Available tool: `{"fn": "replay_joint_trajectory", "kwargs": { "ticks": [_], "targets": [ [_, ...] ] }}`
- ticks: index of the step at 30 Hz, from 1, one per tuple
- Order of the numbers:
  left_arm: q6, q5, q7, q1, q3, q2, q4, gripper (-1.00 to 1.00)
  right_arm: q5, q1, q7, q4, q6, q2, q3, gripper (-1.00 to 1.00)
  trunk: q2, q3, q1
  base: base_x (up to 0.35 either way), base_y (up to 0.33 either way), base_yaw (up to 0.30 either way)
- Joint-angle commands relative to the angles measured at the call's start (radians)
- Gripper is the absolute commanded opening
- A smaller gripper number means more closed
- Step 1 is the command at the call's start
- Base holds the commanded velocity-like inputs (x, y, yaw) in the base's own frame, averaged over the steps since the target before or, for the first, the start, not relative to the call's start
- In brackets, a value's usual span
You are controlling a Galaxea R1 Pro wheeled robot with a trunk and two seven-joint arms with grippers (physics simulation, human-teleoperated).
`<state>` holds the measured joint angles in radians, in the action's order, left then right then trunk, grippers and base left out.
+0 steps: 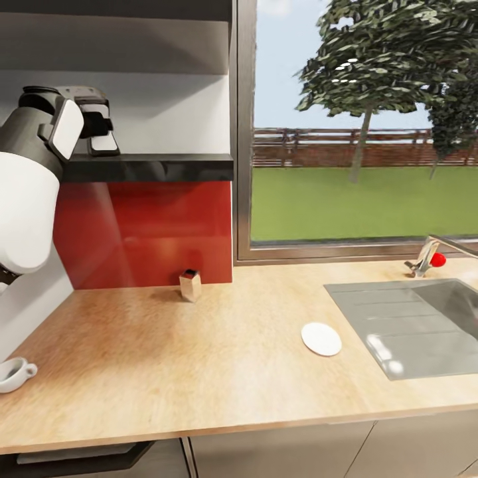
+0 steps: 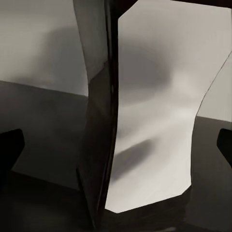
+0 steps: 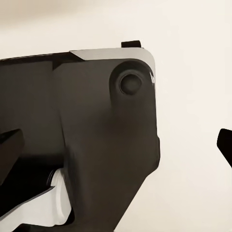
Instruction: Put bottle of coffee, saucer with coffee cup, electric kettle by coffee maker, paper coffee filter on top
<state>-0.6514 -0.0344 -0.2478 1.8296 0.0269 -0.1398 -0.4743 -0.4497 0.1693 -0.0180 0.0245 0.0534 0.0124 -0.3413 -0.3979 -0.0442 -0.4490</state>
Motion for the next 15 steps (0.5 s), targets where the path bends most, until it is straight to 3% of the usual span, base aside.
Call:
{"fn": "replay_joint_trajectory", "kwargs": {
  "ticks": [1, 15],
  "targets": [
    [-0.004, -0.004, -0.004, 0.001, 0.002, 0.0, -0.001, 1.0, -0.009, 0.001, -0.002, 0.002, 0.005, 0.0, -0.008, 1.0, -0.002, -0.002, -0.001, 0.202, 0.0, 0.0],
    [-0.003, -0.005, -0.004, 0.001, 0.001, 0.002, -0.006, 1.0, -0.009, 0.001, -0.002, 0.002, 0.005, 0.0, -0.008, 1.0, -0.002, -0.002, -0.001, 0.048, 0.0, 0.0]
  ]
}}
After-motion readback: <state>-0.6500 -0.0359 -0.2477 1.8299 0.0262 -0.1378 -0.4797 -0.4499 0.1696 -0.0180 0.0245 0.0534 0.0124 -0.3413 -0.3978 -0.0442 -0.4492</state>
